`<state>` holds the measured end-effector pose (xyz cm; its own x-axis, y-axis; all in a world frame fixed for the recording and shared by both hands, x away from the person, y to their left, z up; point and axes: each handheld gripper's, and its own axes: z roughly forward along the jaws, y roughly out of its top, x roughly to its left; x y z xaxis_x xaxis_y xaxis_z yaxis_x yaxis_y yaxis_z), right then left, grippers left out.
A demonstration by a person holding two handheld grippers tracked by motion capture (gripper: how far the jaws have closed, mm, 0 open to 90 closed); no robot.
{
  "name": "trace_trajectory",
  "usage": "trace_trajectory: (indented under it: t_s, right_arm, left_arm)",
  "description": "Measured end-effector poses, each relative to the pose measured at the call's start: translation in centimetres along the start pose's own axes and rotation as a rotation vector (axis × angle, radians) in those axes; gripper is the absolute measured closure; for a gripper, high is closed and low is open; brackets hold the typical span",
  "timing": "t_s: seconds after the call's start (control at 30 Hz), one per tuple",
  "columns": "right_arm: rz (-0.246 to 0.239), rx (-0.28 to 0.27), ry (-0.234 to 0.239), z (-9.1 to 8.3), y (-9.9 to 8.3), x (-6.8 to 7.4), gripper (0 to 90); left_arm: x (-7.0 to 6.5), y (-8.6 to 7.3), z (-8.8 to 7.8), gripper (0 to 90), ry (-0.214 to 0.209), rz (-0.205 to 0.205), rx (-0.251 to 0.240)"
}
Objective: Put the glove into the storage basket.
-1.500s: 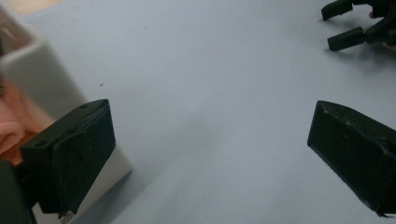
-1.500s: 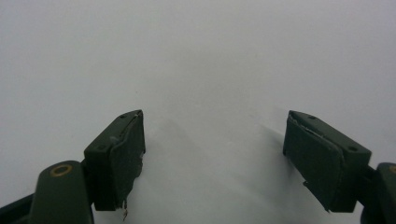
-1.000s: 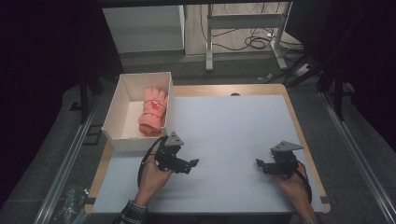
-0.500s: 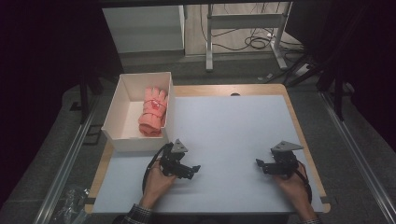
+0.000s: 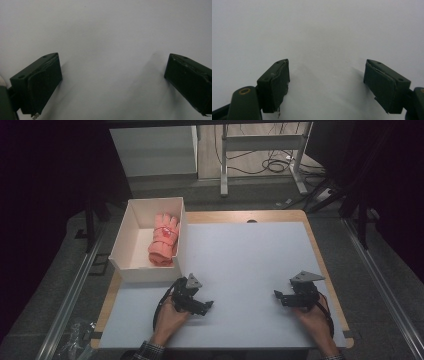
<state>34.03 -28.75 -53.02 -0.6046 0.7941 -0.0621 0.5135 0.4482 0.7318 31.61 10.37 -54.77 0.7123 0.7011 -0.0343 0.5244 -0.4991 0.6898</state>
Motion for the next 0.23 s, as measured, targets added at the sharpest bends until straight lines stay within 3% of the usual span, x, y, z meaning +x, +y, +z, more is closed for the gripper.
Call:
trace_trajectory:
  t_s: [0.23]
  right_arm:
    - [0.0, -0.001, 0.0, 0.0, -0.02, 0.0, 21.3]
  left_arm:
    - [-0.1, 0.01, 0.05, 0.8, 0.006, -0.004, 0.004]
